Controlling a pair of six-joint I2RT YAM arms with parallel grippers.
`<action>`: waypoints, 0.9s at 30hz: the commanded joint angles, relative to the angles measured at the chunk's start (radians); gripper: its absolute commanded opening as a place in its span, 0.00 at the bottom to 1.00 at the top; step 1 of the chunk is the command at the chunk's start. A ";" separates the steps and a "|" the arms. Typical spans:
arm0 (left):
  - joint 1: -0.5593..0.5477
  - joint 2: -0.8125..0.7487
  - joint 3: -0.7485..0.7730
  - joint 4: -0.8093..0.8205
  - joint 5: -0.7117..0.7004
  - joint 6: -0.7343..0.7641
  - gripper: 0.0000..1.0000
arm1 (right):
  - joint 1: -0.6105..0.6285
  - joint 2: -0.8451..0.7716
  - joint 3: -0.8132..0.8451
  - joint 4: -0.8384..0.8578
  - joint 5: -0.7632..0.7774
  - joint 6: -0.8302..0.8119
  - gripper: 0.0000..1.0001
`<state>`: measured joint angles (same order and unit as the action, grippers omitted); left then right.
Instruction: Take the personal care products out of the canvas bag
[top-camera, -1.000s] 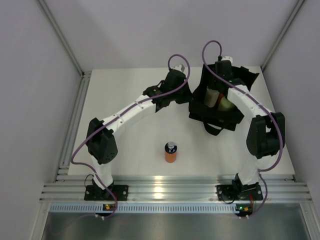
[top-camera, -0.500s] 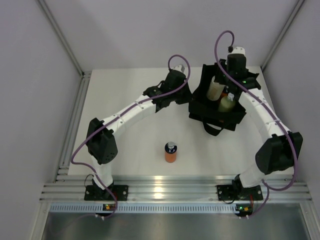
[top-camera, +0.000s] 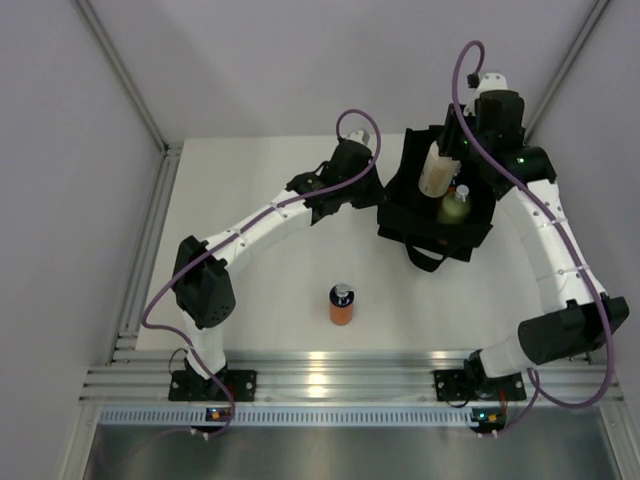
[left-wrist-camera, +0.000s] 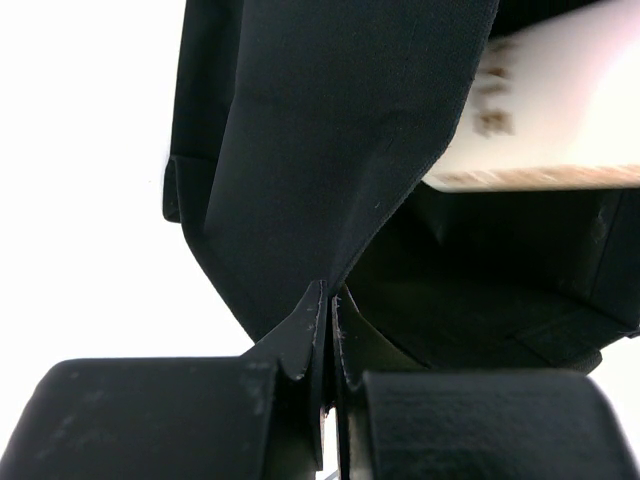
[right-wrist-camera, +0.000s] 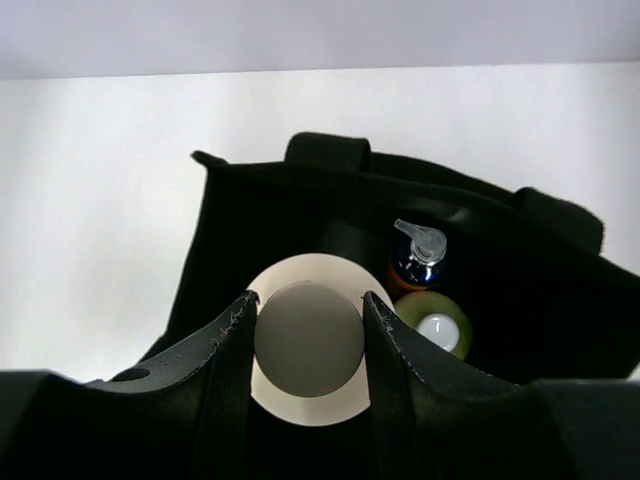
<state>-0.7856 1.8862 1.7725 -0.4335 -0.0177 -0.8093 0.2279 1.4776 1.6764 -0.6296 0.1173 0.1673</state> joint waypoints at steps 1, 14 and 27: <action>-0.006 -0.045 0.005 -0.005 -0.008 0.012 0.00 | 0.011 -0.106 0.137 0.030 -0.044 -0.034 0.00; -0.006 -0.039 0.010 -0.005 -0.019 0.012 0.00 | 0.099 -0.163 0.307 -0.085 -0.111 -0.118 0.00; -0.004 -0.038 0.016 -0.005 -0.030 0.013 0.00 | 0.218 -0.315 0.189 -0.096 -0.243 -0.158 0.00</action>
<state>-0.7864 1.8862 1.7725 -0.4339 -0.0254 -0.8089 0.4187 1.2404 1.8751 -0.8310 -0.0593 0.0322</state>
